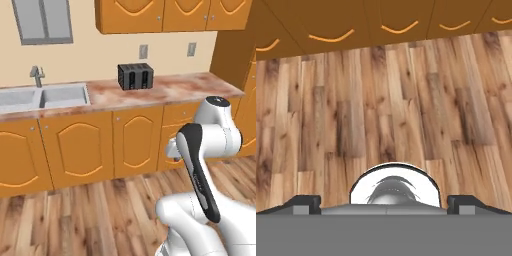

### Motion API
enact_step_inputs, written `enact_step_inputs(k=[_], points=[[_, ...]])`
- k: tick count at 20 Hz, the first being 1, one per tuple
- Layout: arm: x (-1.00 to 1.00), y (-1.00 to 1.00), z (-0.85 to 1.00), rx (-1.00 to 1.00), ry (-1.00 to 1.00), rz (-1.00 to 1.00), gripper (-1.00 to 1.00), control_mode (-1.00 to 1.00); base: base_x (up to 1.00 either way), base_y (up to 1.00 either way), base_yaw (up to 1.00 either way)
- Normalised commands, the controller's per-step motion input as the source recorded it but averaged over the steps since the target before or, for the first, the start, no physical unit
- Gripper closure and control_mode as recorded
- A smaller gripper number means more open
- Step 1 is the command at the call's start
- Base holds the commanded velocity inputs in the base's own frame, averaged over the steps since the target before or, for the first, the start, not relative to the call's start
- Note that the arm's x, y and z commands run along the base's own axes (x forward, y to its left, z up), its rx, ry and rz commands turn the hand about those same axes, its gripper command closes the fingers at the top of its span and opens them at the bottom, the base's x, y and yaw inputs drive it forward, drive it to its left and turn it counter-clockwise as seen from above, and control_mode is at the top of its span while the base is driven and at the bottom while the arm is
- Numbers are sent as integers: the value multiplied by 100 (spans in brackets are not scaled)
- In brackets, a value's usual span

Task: Place the cold items (mango and squash) from the fridge in one tupperware on the dining counter. Place the warm items (kebab skewer and hot dog) in the stove area in another tupperware.

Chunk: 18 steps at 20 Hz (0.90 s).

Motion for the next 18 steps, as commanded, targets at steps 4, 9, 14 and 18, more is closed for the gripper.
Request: enact_step_inputs(k=[4,9,14,18], points=[[0,0,0,0,0,0,-100,100,64,-13,-58],[0,0,0,0,0,0,-100,100,33,-21,-71],[0,0,0,0,0,0,-100,100,32,-23,-71],[0,0,0,0,0,0,-100,100,33,-14,-69]])
